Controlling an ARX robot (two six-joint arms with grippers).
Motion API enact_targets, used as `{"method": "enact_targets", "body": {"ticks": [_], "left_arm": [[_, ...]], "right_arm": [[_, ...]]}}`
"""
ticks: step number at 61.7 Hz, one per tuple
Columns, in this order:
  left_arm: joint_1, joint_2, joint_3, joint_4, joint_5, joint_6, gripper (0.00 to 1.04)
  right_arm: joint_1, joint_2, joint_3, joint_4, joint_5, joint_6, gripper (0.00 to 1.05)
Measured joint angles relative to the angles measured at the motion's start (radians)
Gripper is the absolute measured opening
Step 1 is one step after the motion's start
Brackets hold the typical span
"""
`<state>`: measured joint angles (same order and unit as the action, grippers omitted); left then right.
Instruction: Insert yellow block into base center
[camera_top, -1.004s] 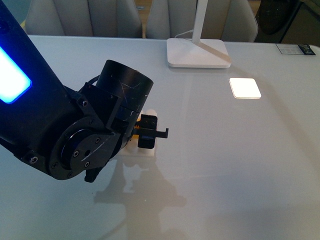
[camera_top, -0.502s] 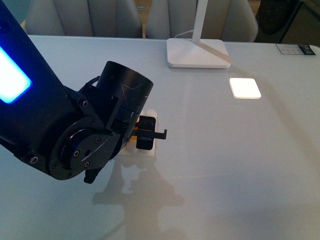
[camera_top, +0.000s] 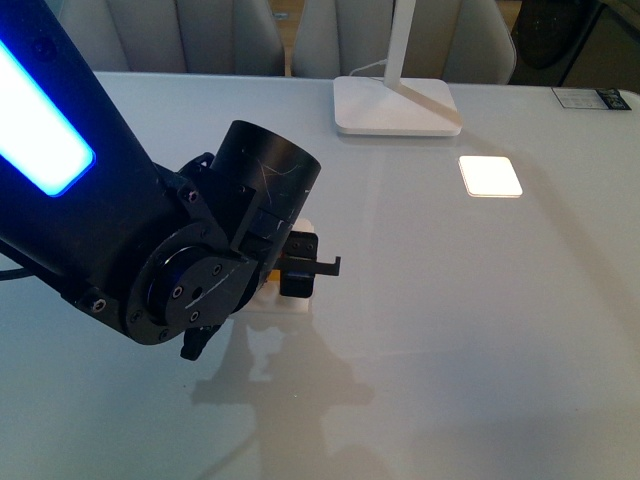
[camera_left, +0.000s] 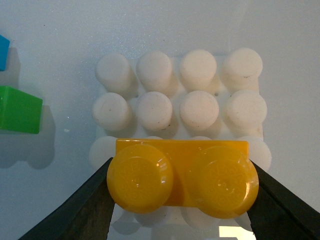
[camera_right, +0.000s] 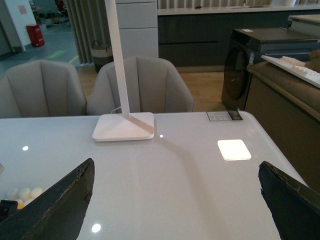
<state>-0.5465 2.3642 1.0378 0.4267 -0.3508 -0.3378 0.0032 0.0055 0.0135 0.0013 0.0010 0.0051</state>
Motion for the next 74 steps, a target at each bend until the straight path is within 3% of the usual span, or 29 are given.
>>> {"method": "enact_targets", "body": {"ticks": [74], "left_arm": [[0.015, 0.049, 0.037, -0.021, 0.003, -0.047, 0.64]], "right_arm": [[0.0, 0.0, 0.0, 0.0, 0.0, 0.0, 0.96]]}}
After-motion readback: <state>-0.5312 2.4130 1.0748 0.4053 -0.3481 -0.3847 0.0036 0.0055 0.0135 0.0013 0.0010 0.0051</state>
